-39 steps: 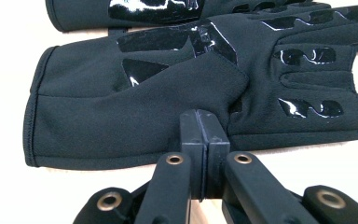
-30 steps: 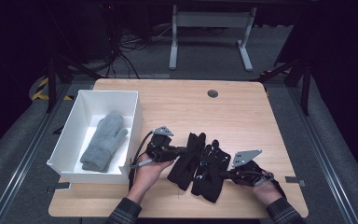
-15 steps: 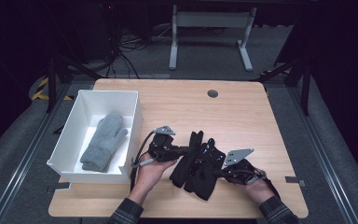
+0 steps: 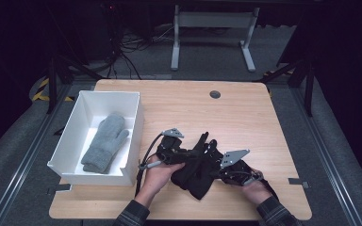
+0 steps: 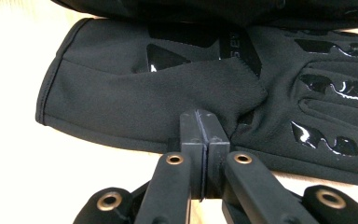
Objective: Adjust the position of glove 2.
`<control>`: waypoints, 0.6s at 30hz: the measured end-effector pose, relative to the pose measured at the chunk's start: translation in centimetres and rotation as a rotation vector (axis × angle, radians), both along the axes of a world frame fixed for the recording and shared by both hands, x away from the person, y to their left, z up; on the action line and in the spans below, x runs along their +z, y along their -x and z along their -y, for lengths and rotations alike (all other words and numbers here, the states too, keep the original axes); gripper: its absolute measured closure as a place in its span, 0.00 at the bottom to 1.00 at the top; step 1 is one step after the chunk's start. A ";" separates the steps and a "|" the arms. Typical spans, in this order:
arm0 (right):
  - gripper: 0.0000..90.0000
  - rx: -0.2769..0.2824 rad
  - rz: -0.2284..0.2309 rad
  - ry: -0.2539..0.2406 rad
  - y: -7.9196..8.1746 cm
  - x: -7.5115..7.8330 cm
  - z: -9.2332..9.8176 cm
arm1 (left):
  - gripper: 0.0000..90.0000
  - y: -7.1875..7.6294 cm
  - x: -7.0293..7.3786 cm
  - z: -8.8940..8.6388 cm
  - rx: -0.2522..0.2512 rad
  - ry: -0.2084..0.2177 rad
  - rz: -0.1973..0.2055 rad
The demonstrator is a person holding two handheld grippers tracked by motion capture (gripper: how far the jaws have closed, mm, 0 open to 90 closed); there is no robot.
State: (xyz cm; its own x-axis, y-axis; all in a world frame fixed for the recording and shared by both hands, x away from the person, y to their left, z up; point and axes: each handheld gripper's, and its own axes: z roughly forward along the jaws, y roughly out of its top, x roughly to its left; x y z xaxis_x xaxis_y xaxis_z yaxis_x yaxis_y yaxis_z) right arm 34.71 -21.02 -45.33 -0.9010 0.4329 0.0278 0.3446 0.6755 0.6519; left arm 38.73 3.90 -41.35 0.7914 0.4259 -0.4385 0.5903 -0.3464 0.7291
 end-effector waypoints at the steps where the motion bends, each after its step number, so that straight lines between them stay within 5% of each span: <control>1: 1.00 -0.002 0.000 0.000 0.0 0.0 -0.1 | 0.97 0.0 -0.1 0.2 -0.007 -0.002 -0.002; 18: 1.00 0.001 0.019 0.002 -0.3 -0.1 -1.5 | 0.97 0.6 -1.8 2.3 -0.060 -0.050 -0.030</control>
State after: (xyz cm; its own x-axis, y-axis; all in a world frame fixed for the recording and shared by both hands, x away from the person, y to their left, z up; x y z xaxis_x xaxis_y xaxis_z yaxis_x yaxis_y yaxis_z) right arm 35.03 -19.49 -45.48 -0.9018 0.4321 0.0094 0.3314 0.6774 0.6568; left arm 38.14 1.56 -43.11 0.8030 0.4000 -0.4418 0.5888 -0.4179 0.6919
